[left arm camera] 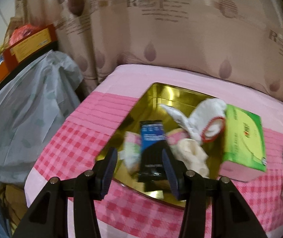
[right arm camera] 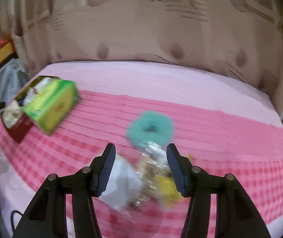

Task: Organize soft objects
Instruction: 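Grasp the yellow cloth with the right gripper while the left gripper grasps the white sock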

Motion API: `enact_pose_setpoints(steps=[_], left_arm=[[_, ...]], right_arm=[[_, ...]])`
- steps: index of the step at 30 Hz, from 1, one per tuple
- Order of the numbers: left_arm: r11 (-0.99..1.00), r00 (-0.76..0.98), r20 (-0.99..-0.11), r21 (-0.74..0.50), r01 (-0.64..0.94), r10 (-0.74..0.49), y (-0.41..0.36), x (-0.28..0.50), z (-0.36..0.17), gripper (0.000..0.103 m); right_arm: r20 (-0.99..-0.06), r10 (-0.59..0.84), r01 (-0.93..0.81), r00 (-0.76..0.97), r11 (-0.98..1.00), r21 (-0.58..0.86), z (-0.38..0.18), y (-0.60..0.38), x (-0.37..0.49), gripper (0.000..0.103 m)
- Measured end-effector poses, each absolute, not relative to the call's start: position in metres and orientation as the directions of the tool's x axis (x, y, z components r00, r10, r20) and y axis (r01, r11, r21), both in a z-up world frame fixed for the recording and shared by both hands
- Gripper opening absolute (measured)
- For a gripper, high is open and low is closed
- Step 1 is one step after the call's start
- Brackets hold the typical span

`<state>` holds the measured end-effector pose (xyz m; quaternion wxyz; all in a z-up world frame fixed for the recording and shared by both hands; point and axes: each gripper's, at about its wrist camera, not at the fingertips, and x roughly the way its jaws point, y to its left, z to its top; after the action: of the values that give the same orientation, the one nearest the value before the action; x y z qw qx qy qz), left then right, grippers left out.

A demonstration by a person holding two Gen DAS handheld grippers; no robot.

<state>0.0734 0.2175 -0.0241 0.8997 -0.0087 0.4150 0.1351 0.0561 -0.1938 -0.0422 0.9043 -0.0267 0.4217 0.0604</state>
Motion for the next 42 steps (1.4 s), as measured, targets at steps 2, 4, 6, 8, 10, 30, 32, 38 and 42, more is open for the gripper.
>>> enact_pose_setpoints(steps=[2, 4, 6, 8, 10, 30, 32, 38, 42], left_arm=[[0.970, 0.625, -0.748, 0.106, -0.218, 0.222, 0.205, 0.072, -0.024, 0.048], [0.977, 0.632, -0.748, 0.115, -0.179, 0.204, 0.188, 0.070, -0.024, 0.048], [0.985, 0.634, -0.754, 0.116, -0.128, 0.171, 0.169, 0.067, -0.025, 0.048], [0.993, 0.634, -0.764, 0.105, -0.060, 0.120, 0.147, 0.062, -0.027, 0.048], [0.995, 0.630, -0.773, 0.098, -0.005, 0.080, 0.125, 0.058, -0.030, 0.048], [0.901, 0.483, -0.835, -0.033, 0.433, -0.262, -0.066, 0.042, -0.048, 0.049], [0.890, 0.463, -0.840, -0.049, 0.453, -0.282, -0.076, 0.039, -0.047, 0.049], [0.862, 0.435, -0.850, -0.045, 0.505, -0.299, -0.109, 0.032, -0.047, 0.051], [0.854, 0.418, -0.859, -0.041, 0.519, -0.296, -0.130, 0.032, -0.052, 0.064]], right_arm=[[-0.779, 0.070, -0.109, 0.623, 0.994, 0.002, -0.050, -0.209, 0.053, 0.051], [-0.789, 0.065, -0.100, 0.611, 0.995, 0.004, -0.057, -0.218, 0.050, 0.051], [-0.796, 0.068, -0.099, 0.601, 0.995, 0.010, -0.063, -0.222, 0.048, 0.051], [-0.800, 0.076, -0.096, 0.595, 0.995, 0.023, -0.070, -0.223, 0.047, 0.053], [-0.801, 0.080, -0.091, 0.594, 0.995, 0.032, -0.074, -0.224, 0.046, 0.055], [-0.755, 0.023, -0.032, 0.656, 0.999, 0.002, -0.086, -0.248, 0.045, 0.034], [-0.753, 0.023, -0.019, 0.658, 1.000, 0.015, -0.085, -0.254, 0.045, 0.034], [-0.756, -0.024, 0.003, 0.654, 1.000, -0.028, -0.083, -0.261, 0.043, 0.034], [-0.735, -0.067, 0.026, 0.675, 0.997, -0.067, -0.075, -0.266, 0.041, 0.034]])
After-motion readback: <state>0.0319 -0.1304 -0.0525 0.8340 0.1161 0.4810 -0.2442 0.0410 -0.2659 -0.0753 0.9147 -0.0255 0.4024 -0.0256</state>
